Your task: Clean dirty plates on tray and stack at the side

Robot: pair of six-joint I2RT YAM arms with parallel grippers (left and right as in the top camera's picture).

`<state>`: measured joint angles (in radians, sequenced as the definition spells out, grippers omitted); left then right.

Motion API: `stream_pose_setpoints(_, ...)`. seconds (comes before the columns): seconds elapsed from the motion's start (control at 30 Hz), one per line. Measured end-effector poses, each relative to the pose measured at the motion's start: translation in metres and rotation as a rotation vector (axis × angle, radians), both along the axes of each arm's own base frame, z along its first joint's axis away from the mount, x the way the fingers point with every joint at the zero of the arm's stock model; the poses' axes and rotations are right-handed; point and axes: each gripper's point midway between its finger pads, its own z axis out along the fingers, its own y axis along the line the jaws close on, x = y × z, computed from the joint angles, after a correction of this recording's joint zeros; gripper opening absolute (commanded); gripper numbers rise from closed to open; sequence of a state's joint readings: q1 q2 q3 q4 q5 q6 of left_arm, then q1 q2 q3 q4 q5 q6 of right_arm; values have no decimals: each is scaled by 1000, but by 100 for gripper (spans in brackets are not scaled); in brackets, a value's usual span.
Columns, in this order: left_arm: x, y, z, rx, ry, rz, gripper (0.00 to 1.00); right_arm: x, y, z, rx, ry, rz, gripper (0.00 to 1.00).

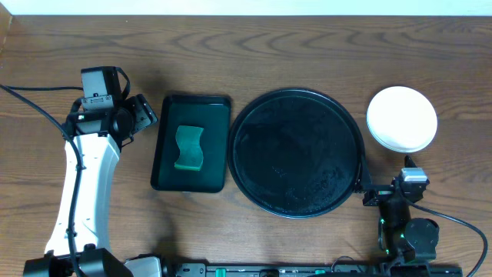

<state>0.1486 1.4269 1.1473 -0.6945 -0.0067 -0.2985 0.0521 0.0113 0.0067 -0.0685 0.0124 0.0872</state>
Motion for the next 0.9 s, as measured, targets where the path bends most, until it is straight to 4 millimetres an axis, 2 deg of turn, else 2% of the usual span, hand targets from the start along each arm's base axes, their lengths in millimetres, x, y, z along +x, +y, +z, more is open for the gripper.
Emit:
stream_pose_setpoints(0.43,0,0,0,0,-1,0,80,0,0,0,0,0,0,99)
stream_pose_setpoints(0.53,-1,0,6,3,-17,0,80,0,0,0,0,0,0,99)
stream_pose_setpoints(0.67,-5,-1,33,15,-97,0,79,0,0,0,0,0,0,99)
stream_pose_setpoints(0.9,-29,-4,105,48,-322,0,80,0,0,0,0,0,-3,99)
